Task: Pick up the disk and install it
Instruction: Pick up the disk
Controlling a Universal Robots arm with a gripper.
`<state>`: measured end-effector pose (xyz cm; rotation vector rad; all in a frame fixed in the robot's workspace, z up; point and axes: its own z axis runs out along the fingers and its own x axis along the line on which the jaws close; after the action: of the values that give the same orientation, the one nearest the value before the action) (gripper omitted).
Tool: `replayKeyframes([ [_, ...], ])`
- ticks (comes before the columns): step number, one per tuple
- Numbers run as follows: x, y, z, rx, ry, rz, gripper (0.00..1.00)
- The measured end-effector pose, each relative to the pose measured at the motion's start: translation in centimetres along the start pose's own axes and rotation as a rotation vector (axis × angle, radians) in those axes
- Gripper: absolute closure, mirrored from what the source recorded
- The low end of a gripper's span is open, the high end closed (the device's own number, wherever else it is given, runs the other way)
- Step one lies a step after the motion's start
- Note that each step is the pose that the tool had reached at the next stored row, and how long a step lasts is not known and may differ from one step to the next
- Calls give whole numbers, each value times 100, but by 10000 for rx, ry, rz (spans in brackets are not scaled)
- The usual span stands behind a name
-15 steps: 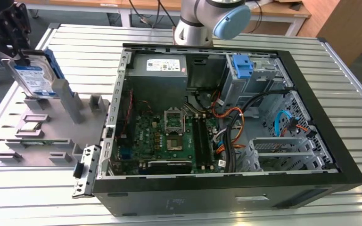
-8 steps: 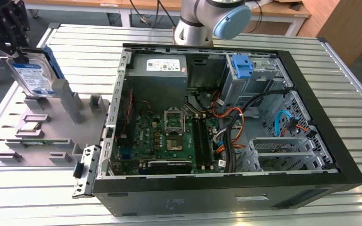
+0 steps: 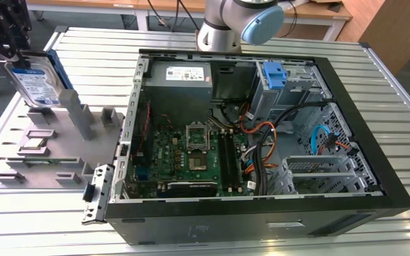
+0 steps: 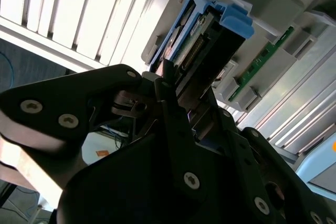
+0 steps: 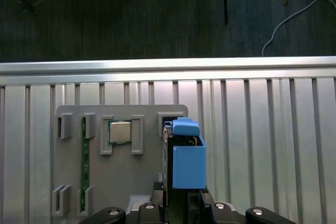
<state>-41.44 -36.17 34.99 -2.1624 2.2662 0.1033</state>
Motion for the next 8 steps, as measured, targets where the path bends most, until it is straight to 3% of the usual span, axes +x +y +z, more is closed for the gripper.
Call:
replayKeyframes([
  [8, -6, 5, -118, 1, 0, 1, 65],
])
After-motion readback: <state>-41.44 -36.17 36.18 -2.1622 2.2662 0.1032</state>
